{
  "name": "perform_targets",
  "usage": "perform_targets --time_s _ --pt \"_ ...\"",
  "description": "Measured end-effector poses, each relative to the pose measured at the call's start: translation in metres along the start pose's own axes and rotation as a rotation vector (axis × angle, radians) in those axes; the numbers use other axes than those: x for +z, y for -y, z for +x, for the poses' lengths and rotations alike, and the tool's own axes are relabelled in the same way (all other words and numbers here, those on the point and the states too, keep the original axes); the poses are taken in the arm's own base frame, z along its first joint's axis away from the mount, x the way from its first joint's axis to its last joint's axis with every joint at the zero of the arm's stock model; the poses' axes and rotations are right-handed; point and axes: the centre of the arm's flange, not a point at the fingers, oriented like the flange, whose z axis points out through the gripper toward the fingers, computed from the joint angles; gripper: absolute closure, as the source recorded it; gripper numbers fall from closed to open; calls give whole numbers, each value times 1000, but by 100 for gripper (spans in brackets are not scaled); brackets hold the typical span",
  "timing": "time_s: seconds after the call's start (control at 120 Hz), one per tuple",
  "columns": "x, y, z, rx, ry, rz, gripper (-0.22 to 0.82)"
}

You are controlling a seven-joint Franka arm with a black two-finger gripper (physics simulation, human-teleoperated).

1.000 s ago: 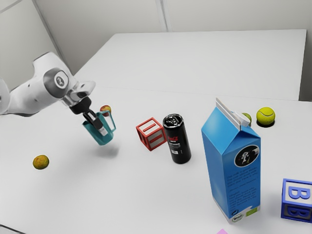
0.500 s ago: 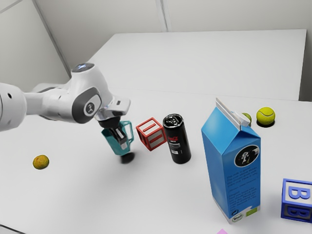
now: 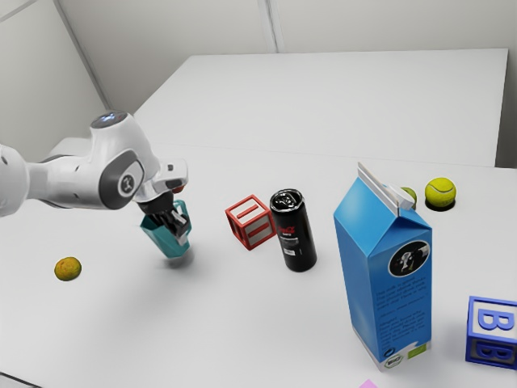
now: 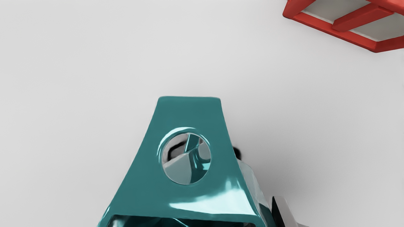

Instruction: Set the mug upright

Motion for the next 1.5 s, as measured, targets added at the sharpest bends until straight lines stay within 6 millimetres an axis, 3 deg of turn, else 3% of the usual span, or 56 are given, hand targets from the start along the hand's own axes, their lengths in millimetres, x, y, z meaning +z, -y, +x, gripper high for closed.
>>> perform_targets --time_s 0.15,0.417,0.925,1.067,1.233,1.333,1.5 --pt "7 -16 5 -3 12 7 78" --pt "19 -24 9 -25 26 26 75" --pt "9 -32 13 -27 5 35 32" --pt "-14 -31 13 -35 -38 37 26" --pt "-55 -33 23 -36 -110 42 21" --pt "-96 -25 48 -50 -155 51 17" --pt "-160 1 114 -82 -146 80 8"
